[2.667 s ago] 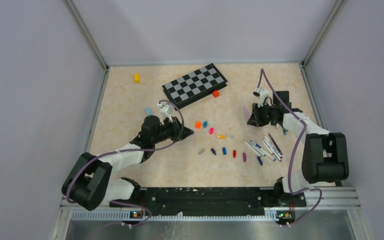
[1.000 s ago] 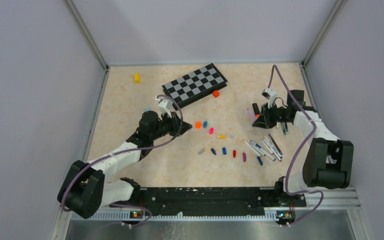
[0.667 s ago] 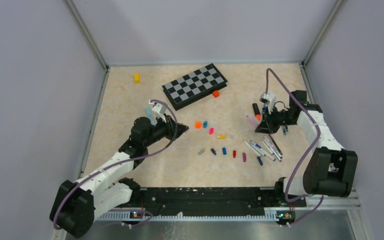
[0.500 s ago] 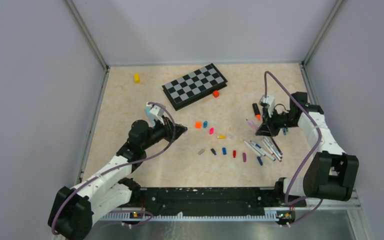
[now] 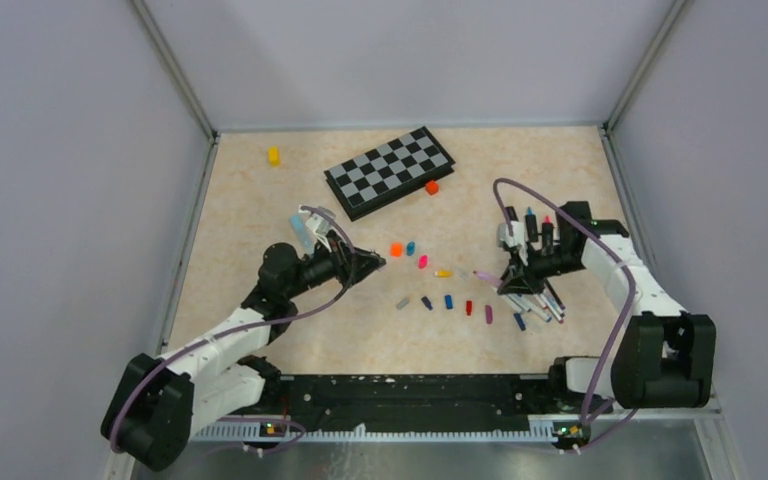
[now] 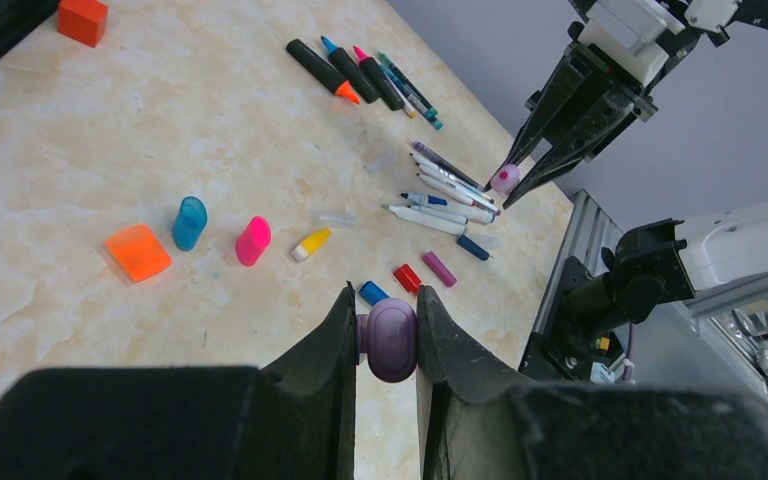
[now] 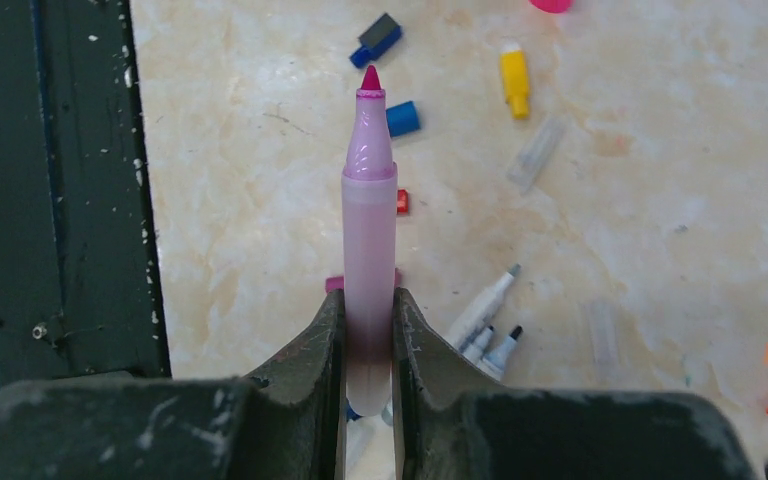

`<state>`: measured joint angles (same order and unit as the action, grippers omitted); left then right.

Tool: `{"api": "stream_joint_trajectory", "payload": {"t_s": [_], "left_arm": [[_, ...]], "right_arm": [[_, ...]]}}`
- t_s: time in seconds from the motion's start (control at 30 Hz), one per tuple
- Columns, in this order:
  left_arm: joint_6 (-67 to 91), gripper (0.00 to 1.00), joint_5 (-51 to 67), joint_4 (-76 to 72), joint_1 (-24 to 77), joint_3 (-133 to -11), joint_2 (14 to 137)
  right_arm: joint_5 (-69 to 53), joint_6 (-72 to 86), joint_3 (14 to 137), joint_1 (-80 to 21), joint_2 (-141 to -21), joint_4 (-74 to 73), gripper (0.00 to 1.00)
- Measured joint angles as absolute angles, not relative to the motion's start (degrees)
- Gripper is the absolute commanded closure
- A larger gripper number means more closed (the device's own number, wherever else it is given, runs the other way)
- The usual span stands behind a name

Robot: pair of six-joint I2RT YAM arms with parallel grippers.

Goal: Open the pen caps
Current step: Place the pen cap at the center of the board.

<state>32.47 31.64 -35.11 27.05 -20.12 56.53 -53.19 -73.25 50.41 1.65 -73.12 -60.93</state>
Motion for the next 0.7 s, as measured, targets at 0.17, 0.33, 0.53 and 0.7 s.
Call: {"api": "stream_joint_trajectory", "payload": {"t_s": [0.17,0.33,0.53,0.7], "left_arm": [[34.87,1.0,32.75,-36.99,27.05,-20.12,60.34],[36.36,1.0,31.59,-31.88,27.05,-20.08,60.62],[36.99,1.0,26.3,-21.12,27.07,-19.92,60.82],[37.36,1.0,25.1,-17.69,27.05,-20.01,64.45]], "right_arm": [[-52.88,-73.73,48.73,-5.58,-73.28,-57.91,0.96],[-53.12,-69.58,48.75,-11.07,-75.35,-53.15,0.96],[-51.35,-58.33,48.86,-18.79,-78.04,-45.21,0.95],[-50.63,-51.83,49.54,-19.44,-78.96,-41.93,0.93]]}}
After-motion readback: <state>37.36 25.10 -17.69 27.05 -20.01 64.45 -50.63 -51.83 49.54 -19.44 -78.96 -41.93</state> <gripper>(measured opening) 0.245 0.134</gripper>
